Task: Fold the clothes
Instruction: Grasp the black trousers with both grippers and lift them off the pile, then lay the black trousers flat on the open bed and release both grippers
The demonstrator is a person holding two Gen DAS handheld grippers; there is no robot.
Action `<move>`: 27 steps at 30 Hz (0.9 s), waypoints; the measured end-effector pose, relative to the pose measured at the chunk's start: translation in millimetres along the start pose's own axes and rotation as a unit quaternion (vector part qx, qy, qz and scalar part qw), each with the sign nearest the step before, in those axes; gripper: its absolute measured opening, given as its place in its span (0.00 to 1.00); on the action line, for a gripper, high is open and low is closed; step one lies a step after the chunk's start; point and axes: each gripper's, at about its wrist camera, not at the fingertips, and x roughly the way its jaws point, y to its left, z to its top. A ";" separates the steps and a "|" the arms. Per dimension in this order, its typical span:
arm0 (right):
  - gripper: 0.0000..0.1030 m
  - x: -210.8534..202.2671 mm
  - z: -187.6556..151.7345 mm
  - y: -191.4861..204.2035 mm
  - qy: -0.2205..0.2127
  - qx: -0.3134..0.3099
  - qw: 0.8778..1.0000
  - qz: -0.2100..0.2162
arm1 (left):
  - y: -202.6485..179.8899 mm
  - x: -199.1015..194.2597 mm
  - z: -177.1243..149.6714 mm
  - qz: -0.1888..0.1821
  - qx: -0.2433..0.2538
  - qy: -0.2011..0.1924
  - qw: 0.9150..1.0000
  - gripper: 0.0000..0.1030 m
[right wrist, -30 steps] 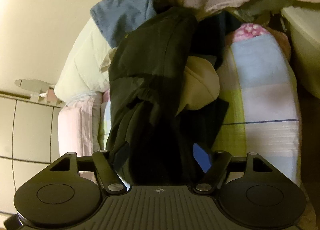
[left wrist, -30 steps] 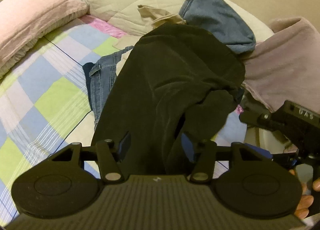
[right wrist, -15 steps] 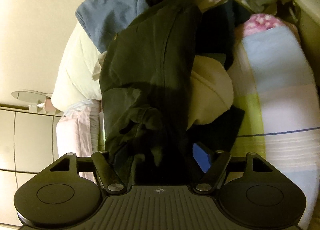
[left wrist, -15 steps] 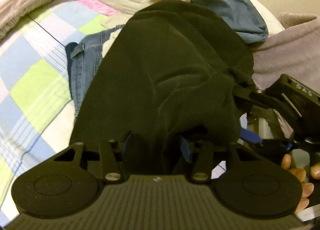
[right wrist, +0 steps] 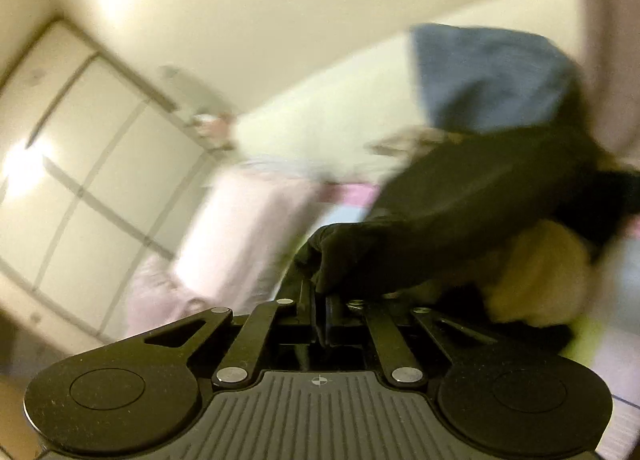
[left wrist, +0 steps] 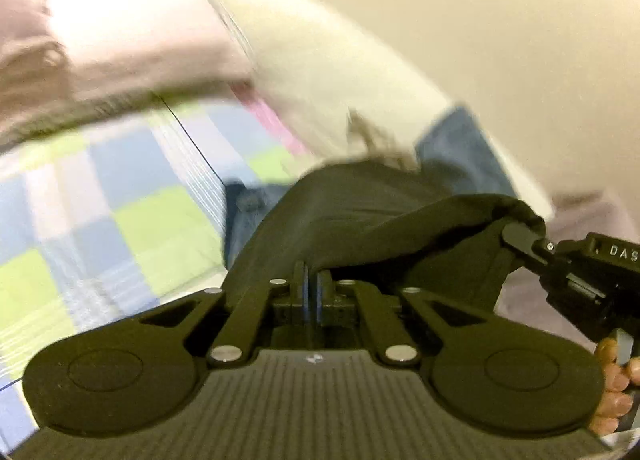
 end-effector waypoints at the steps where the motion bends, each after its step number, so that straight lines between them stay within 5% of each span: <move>1: 0.02 -4.3 -2.7 16.7 -0.001 -0.015 1.000 0.017 | 4.5 -23.3 2.6 0.002 -0.004 -0.026 1.000 0.01; 5: 0.02 -20.2 -15.0 77.0 -0.005 -0.053 0.995 0.089 | 22.6 -116.5 13.0 0.012 -0.020 -0.129 0.991 0.01; 9: 0.02 -22.8 -40.3 157.2 -0.002 -0.086 0.981 0.174 | 46.3 -216.8 29.3 0.037 -0.011 -0.225 0.974 0.01; 15: 0.02 -19.0 -97.1 285.5 0.003 -0.114 0.953 0.281 | 66.8 -381.1 82.5 0.095 0.059 -0.353 0.929 0.01; 19: 0.02 -35.6 -152.6 353.2 -0.041 -0.152 0.921 0.355 | 56.5 -474.3 91.8 0.111 0.133 -0.407 0.897 0.01; 21: 0.02 -46.9 -185.9 381.9 -0.056 -0.198 0.904 0.375 | 60.8 -489.6 71.2 0.105 0.148 -0.387 0.904 0.01; 23: 0.06 -51.0 -229.7 393.2 -0.012 -0.258 0.895 0.365 | 66.1 -503.2 49.4 0.098 0.162 -0.364 0.912 0.01; 25: 0.39 -44.8 -278.0 387.3 0.082 -0.315 0.890 0.320 | 87.7 -488.6 8.6 0.100 0.147 -0.290 0.940 0.03; 26: 0.63 -38.6 -303.8 380.3 0.141 -0.341 0.885 0.284 | 106.0 -472.9 -21.4 0.118 0.118 -0.236 0.957 0.03; 27: 0.64 -31.9 -319.4 364.2 0.186 -0.348 0.884 0.250 | 126.0 -454.6 -52.2 0.156 0.073 -0.173 0.970 0.04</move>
